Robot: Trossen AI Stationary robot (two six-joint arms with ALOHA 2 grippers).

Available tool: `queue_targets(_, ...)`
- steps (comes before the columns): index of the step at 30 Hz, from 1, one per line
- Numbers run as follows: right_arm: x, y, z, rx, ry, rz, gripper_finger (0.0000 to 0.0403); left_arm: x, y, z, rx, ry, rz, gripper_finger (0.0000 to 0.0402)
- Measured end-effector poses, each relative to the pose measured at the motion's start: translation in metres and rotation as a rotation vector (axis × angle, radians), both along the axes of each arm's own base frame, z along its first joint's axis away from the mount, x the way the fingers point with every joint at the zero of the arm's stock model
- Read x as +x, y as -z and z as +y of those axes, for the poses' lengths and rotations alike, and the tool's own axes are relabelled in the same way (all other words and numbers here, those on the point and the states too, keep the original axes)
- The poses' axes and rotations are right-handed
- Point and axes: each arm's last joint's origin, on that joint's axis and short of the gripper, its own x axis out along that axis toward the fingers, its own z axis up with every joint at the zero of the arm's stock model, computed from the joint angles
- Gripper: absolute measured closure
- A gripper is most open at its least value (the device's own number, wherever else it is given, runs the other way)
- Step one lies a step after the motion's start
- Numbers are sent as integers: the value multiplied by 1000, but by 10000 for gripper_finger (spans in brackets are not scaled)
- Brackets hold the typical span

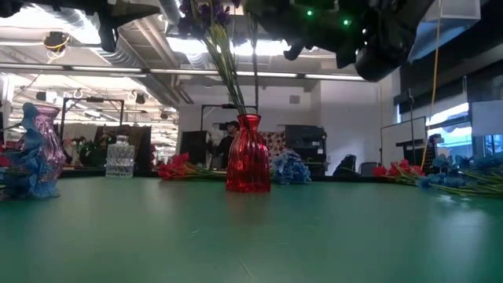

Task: Sort flowers into vase by color
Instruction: Put the left violet flowers into the red vase

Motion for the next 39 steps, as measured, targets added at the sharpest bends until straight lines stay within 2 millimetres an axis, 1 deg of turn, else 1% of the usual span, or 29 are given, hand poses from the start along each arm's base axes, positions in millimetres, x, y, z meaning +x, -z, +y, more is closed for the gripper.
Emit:
queue_targets(3, 3, 6, 0, -47, 17, 37, 396, 0, 0, 0, 0, 12, -1, 278)
queue_targets(8, 3, 6, 1, -125, 39, 60, 397, 0, 1, -1, 3, 42, 5, 278)
queue_targets(19, 9, -9, 0, -148, 33, 8, 397, 1, 2, -2, 6, 75, 21, 278)
queue_targets(25, 12, -1, 1, -147, 28, 31, 397, 1, 3, -2, 8, 76, 29, 278)
queue_targets(30, 16, 11, 10, -137, 7, 64, 397, 1, 3, -2, 23, 83, 33, 278)
queue_targets(36, 16, 12, 27, -167, 3, 78, 397, 1, 3, -2, 25, 83, 33, 278)
queue_targets(39, 16, 12, 32, -201, 25, 94, 397, 1, 3, -2, 26, 83, 33, 278)
